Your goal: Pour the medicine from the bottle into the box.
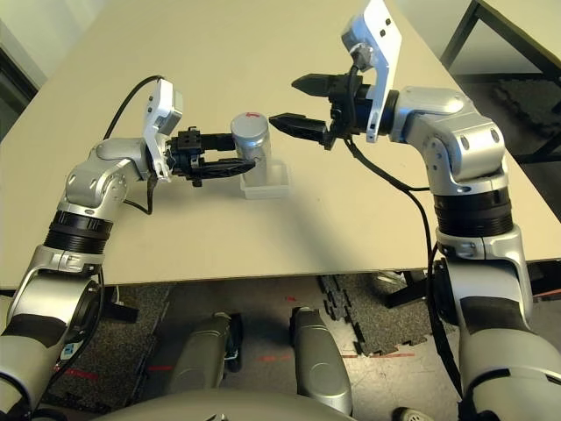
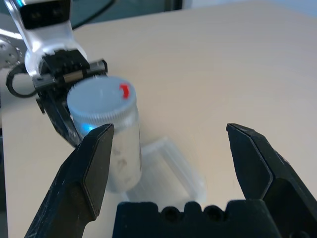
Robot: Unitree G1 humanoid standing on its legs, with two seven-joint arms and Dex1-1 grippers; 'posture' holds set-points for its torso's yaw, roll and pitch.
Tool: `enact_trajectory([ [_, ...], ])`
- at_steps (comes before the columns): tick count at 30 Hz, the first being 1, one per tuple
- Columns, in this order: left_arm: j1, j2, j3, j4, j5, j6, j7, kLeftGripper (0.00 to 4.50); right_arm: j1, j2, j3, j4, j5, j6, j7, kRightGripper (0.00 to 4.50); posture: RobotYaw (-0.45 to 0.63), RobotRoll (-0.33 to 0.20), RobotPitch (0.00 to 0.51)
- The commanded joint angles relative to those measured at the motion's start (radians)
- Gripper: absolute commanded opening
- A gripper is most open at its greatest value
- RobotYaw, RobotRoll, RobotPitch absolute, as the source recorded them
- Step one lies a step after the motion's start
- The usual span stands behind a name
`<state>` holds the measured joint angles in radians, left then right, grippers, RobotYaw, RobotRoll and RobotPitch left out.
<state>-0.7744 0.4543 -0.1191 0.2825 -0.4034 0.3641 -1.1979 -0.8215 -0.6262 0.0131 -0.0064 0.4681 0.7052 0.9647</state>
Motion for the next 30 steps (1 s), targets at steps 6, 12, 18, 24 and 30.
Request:
enact_trajectory([
  [6,-0.024,-0.002,0.004,0.048,0.025,-0.032,-0.018,2.37,0.04,-0.019,-0.042,-0.093,0.053,0.055,-0.02,4.5,-0.11,0.0,0.124],
  [12,-0.031,-0.012,0.0,0.055,0.027,-0.038,-0.019,2.37,0.001,0.039,0.001,-0.118,0.078,0.073,-0.033,4.5,-0.11,0.0,0.122],
  [18,-0.026,-0.015,-0.001,0.037,0.025,-0.029,-0.013,2.37,-0.049,0.111,0.047,-0.09,0.063,0.055,-0.04,4.5,-0.09,0.0,0.12],
  [24,-0.016,-0.015,0.0,0.008,0.02,-0.012,-0.004,2.37,-0.085,0.157,0.093,-0.025,0.02,0.0,-0.03,4.5,-0.08,0.0,0.122],
  [30,-0.002,-0.019,0.002,-0.028,0.013,0.008,0.011,2.37,-0.094,0.168,0.107,0.039,-0.012,-0.042,-0.011,4.5,-0.07,0.0,0.125],
])
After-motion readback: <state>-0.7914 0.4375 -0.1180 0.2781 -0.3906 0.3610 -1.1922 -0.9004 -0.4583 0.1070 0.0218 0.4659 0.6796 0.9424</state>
